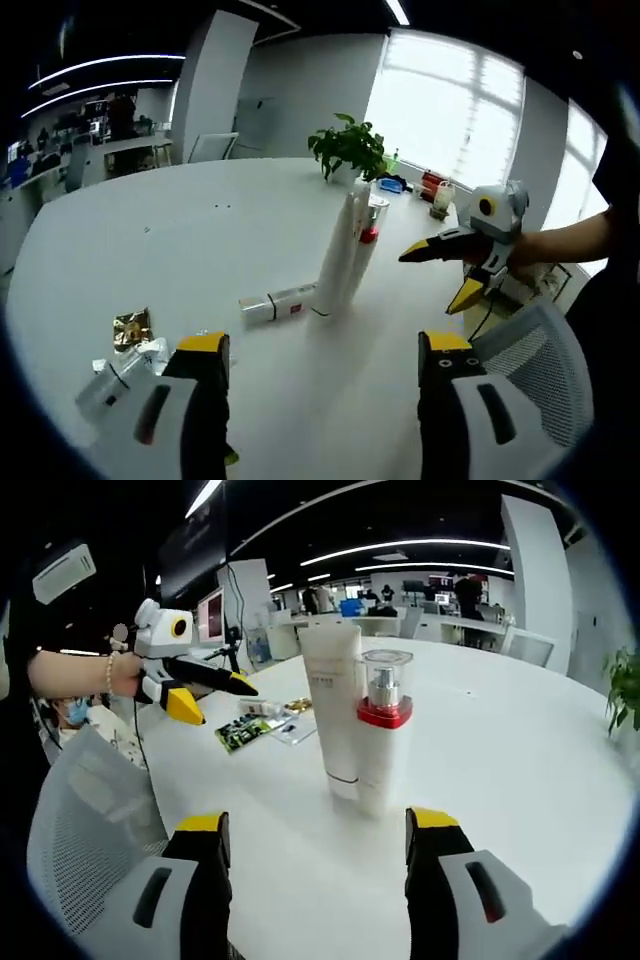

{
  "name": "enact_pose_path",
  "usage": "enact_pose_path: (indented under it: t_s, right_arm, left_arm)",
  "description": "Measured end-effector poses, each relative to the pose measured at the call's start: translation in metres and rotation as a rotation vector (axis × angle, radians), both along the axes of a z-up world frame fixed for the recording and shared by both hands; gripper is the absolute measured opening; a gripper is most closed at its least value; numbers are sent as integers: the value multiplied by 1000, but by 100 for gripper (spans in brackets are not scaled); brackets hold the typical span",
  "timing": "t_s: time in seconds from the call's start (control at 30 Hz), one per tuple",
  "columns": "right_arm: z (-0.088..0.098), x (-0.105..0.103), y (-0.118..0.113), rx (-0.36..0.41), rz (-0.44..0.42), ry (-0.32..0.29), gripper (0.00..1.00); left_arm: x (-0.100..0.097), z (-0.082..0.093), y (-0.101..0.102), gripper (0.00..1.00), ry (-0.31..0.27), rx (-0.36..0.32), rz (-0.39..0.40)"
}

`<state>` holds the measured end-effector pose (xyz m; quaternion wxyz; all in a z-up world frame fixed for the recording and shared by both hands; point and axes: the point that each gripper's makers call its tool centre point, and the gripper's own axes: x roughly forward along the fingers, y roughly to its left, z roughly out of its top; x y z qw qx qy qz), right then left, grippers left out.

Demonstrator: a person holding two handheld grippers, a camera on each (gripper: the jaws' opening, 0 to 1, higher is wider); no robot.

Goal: Arrange the skincare products in the storage area until every visible bottle or jar stands upright without overlapping.

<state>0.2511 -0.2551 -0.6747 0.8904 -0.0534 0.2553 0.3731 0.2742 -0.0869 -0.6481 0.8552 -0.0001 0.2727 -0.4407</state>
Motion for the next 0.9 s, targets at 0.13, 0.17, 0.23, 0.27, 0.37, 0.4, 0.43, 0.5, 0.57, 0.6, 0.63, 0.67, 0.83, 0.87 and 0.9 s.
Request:
enact_pose_path:
  t_s: [0.13, 0.17, 0.23, 0.27, 0.37, 0.4, 0.43, 0.5, 0.57, 0.6, 0.63, 0.67, 0.83, 0.87, 0.9]
  right_arm:
    - [3, -2, 4, -4, -20, -4, 76]
    - [3, -1, 4, -3, -23, -7, 76]
    - [5, -3, 8, -2, -31, 0, 77]
    - [6, -6, 13, -7, -34, 0, 78]
    - [6, -7, 15, -12, -40, 3, 79]
    - [5, -7, 15, -10, -46, 5, 80]
    - [6, -8, 16, -8, -48, 4, 80]
    - [9, -12, 20, -8, -52, 4, 81]
    - [13, -15, 20, -2, -56, -4, 82]
    - [15, -16, 20, 1, -58, -3, 83]
    - [17, -18, 20, 6, -60, -8, 83]
    - [17, -19, 19, 8, -62, -9, 83]
    - [20, -27, 19, 11, -63, -6, 87]
    - [20, -29, 18, 12, -62, -6, 88]
    - [20, -30, 17, 11, -61, -6, 88]
  left_arm:
    - [-7, 4, 14, 75, 4, -11, 15]
    - [-9, 6, 15, 77, 5, -16, 16]
    - [-11, 8, 22, 78, 4, -22, 22]
    - [-12, 9, 25, 80, 3, -23, 25]
    - [-21, 16, 28, 84, 2, -28, 31]
    - [-25, 17, 30, 85, 4, -27, 33]
    - [-27, 16, 33, 85, 6, -24, 33]
    - [-34, 16, 36, 88, 14, -19, 40]
    - [-40, 16, 40, 89, 17, -12, 48]
    - [-42, 15, 42, 90, 21, -11, 52]
    - [-47, 15, 43, 91, 27, -6, 56]
    - [-50, 15, 45, 92, 27, -3, 59]
    - [-63, 14, 52, 96, 34, -10, 100]
    - [-65, 14, 54, 97, 37, -10, 111]
    - [-67, 13, 57, 97, 34, -11, 128]
